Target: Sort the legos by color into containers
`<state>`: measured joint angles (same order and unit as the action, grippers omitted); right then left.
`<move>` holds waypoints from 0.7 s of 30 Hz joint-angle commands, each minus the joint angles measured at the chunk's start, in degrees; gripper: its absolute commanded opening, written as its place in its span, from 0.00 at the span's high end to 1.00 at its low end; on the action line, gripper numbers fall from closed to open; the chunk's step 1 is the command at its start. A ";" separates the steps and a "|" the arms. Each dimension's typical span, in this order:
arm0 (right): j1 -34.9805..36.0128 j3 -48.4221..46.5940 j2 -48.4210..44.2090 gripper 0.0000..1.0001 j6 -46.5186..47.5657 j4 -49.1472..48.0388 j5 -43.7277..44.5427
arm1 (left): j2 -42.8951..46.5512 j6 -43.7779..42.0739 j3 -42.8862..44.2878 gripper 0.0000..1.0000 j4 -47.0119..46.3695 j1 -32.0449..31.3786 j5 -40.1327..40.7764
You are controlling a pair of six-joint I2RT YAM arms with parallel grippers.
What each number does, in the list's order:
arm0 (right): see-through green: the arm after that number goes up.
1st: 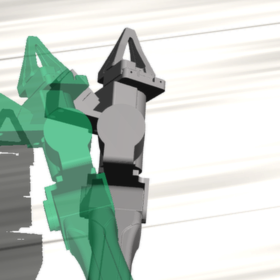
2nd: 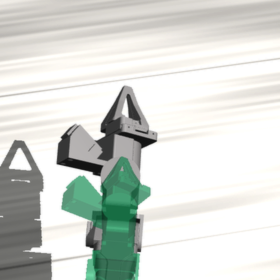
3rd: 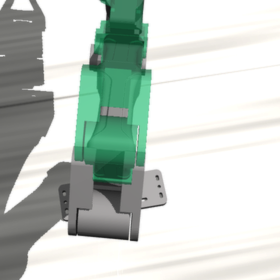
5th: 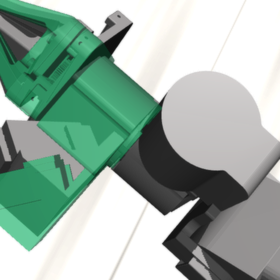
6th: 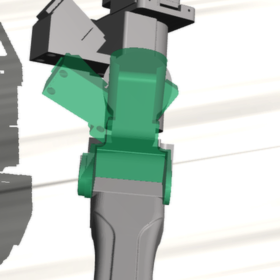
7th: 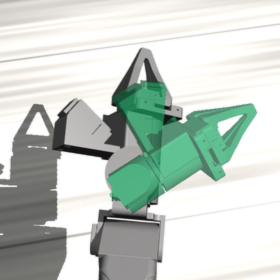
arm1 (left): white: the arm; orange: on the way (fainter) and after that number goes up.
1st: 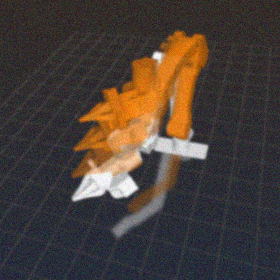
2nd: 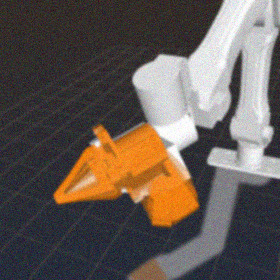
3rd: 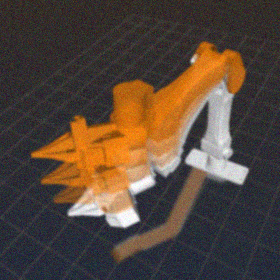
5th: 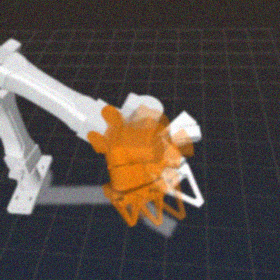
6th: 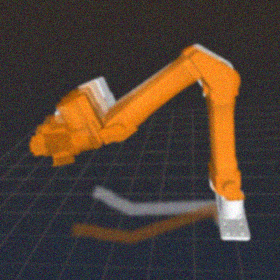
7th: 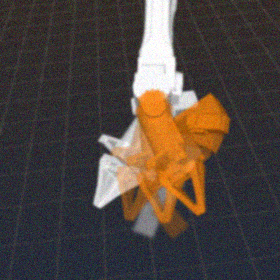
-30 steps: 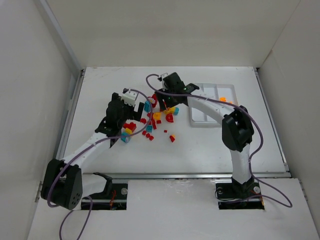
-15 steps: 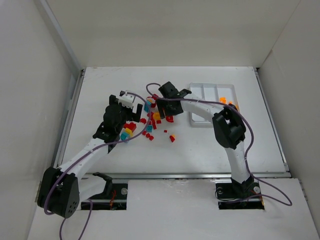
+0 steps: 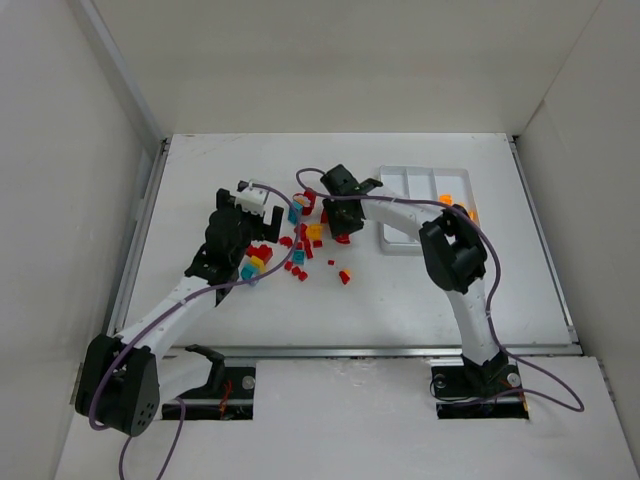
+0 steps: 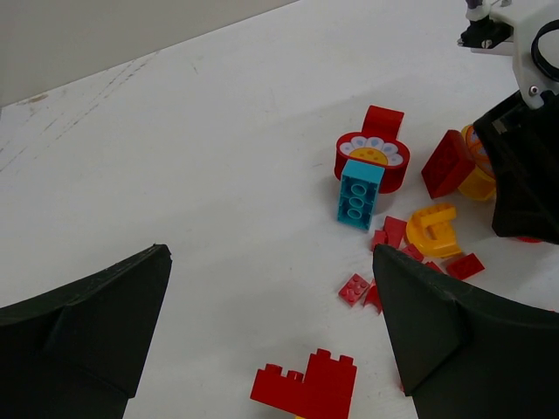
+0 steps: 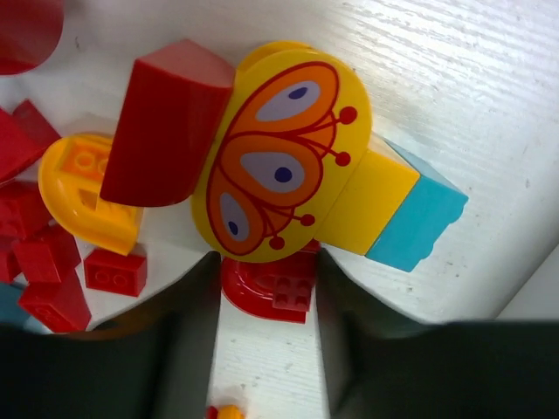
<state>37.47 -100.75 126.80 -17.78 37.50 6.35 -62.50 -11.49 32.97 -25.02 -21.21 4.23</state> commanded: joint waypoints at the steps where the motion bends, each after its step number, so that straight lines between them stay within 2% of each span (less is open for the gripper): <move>1: -0.03 -0.59 0.46 0.66 0.02 -0.31 -1.08 | 0.45 -0.12 -0.89 0.00 -3.55 0.38 -0.10; 5: -0.03 2.04 -3.39 0.84 1.08 -2.16 -3.19 | 0.45 -0.12 -1.41 0.00 -3.55 0.38 -0.88; 7: -0.03 3.18 -6.03 0.88 1.69 -3.83 -5.11 | 0.45 -1.43 -1.42 0.00 -3.55 0.38 -1.50; 13: -5.47 12.67 -22.98 0.88 2.14 -11.91 -10.65 | -0.69 -3.63 -1.95 0.00 -3.55 0.38 -4.84; 15: -10.65 15.74 -26.68 0.88 1.00 -12.80 -10.66 | -1.22 -3.63 -1.95 0.00 -4.07 0.38 -6.25; 17: -15.56 16.29 -26.70 0.88 0.99 -10.71 -8.22 | -1.83 -3.10 -1.95 0.00 -4.08 0.38 -7.65; 21: -21.02 13.48 -21.08 0.88 2.40 -3.33 -1.89 | -2.45 -2.49 -1.95 0.00 -4.08 0.38 -8.18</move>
<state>18.57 -86.94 100.57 -16.12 29.23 -0.12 -64.93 -14.11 31.35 -25.98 -21.12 -1.87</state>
